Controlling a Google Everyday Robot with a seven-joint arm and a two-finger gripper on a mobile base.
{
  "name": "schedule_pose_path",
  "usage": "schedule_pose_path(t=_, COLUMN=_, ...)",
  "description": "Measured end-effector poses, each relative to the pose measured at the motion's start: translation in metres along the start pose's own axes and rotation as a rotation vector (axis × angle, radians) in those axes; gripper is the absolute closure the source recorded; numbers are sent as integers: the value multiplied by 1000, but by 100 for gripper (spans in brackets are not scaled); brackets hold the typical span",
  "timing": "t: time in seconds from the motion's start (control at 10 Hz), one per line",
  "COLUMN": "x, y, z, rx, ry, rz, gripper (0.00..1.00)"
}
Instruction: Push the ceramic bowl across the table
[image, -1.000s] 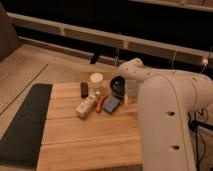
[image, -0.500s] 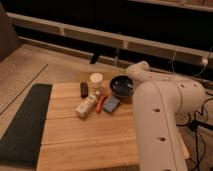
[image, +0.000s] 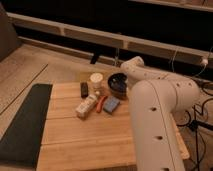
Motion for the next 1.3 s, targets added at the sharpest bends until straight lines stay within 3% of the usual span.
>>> schedule_pose_path(t=0.2, x=-20, y=-19, z=-7, rx=20, ry=-95, rz=-6, gripper=35)
schedule_pose_path(t=0.4, x=-39, y=-56, z=-25, rx=64, ry=-186, rz=24, gripper=35)
schedule_pose_path(t=0.6, x=-53, y=-84, z=-65, rx=83, ry=-307, rz=73, gripper=35)
schedule_pose_path(t=0.7, x=-54, y=-90, z=-78, rx=86, ry=-342, rz=85, gripper=35)
schedule_pose_path(t=1.1, x=-56, y=-87, z=-80, rx=85, ry=-347, rz=83, gripper=35)
schedule_pose_path(t=1.3, x=-47, y=-81, z=-71, rx=88, ry=-319, rz=83, gripper=35)
